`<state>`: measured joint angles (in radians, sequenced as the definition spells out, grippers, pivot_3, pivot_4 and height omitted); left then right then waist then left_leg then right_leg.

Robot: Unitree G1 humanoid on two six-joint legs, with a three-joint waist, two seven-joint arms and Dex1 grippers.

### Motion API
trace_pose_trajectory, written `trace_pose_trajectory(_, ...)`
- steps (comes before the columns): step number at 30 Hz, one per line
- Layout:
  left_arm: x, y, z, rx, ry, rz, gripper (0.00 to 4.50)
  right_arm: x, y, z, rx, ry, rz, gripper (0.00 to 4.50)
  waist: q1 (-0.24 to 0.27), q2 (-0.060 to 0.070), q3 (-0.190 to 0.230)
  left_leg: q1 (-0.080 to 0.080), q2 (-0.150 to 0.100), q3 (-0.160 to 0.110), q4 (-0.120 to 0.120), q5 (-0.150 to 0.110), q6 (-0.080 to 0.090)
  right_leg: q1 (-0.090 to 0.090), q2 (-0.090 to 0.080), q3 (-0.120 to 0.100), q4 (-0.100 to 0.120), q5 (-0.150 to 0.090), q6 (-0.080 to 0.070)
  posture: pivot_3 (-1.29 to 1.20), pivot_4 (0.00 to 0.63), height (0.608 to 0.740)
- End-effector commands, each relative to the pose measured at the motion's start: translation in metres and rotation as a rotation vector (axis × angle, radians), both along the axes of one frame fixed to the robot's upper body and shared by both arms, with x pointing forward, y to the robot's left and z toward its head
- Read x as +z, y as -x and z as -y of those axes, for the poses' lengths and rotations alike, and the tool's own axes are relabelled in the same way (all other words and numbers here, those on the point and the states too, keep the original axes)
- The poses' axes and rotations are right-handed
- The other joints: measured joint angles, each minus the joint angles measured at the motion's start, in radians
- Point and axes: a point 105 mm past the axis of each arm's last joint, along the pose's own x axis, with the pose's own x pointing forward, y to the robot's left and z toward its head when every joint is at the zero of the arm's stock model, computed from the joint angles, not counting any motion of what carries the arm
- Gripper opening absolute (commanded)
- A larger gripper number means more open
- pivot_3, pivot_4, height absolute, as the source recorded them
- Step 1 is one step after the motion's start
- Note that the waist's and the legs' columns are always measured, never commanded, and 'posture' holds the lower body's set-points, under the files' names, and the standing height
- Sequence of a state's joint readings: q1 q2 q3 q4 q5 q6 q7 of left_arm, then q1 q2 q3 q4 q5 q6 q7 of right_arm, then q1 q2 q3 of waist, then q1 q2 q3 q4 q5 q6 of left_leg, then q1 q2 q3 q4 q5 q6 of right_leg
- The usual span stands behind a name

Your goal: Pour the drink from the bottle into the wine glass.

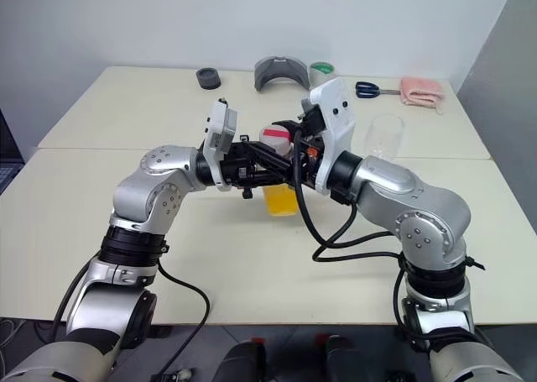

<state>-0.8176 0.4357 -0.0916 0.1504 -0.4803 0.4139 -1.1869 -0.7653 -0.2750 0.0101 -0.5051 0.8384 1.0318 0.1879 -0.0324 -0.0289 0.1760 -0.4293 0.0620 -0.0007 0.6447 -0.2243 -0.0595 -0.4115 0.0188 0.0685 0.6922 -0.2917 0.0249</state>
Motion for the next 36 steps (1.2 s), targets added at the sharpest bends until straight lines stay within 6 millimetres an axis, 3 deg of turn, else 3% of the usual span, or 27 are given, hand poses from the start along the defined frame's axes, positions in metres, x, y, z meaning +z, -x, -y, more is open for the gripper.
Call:
trace_pose_trajectory(1, 0.016, 0.003, 0.001, -0.008, 0.025, 0.061, 1.82, 0.017, 0.005, 0.004, -0.014, -0.047, 0.062, 3.57, 0.0, 0.0, 0.0, 0.0, 0.0, 0.0, 0.0, 0.0, 0.0, 0.0, 0.0, 0.0, 0.0, 0.0, 0.0, 0.0, 0.15, 0.74)
trace_pose_trajectory(13, 0.017, 0.003, 0.002, -0.01, 0.025, 0.069, 1.82, 0.014, 0.006, 0.002, -0.015, -0.043, 0.052, 3.57, 0.0, 0.0, 0.0, 0.0, 0.0, 0.0, 0.0, 0.0, 0.0, 0.0, 0.0, 0.0, 0.0, 0.0, 0.0, 0.0, 0.15, 0.74)
trace_pose_trajectory(16, 0.018, 0.002, 0.001, -0.007, 0.025, 0.072, 1.82, 0.013, 0.006, 0.002, -0.012, -0.035, 0.054, 2.95, 0.0, 0.0, 0.0, 0.0, 0.0, 0.0, 0.0, 0.0, 0.0, 0.0, 0.0, 0.0, 0.0, 0.0, 0.0, 0.0, 0.15, 0.74)
trace_pose_trajectory(19, 0.018, 0.002, 0.002, -0.004, 0.028, 0.073, 1.82, 0.012, 0.005, 0.003, -0.013, -0.038, 0.053, 1.91, 0.0, 0.0, 0.0, 0.0, 0.0, 0.0, 0.0, 0.0, 0.0, 0.0, 0.0, 0.0, 0.0, 0.0, 0.0, 0.0, 0.15, 0.74)
trace_pose_trajectory(25, 0.02, 0.007, 0.003, -0.017, 0.034, 0.074, 1.82, 0.015, 0.006, 0.002, -0.003, -0.048, 0.055, 1.87, 0.0, 0.0, 0.0, 0.0, 0.0, 0.0, 0.0, 0.0, 0.0, 0.0, 0.0, 0.0, 0.0, 0.0, 0.0, 0.0, 0.15, 0.74)
trace_pose_trajectory(29, 0.021, 0.021, 0.005, -0.067, 0.031, 0.054, 1.82, 0.016, 0.006, 0.004, 0.031, -0.029, 0.073, 1.87, 0.0, 0.0, 0.0, 0.0, 0.0, 0.0, 0.0, 0.0, 0.0, 0.0, 0.0, 0.0, 0.0, 0.0, 0.0, 0.0, 0.15, 0.74)
trace_pose_trajectory(36, 0.034, 0.062, 0.012, -0.206, 0.038, 0.04, 1.82, 0.041, 0.021, 0.004, 0.391, -0.015, 0.169, 1.87, -0.001, 0.001, 0.0, 0.0, 0.0, 0.0, 0.0, 0.0, 0.0, 0.0, 0.0, 0.0, 0.0, 0.0, 0.0, 0.0, 0.15, 0.74)
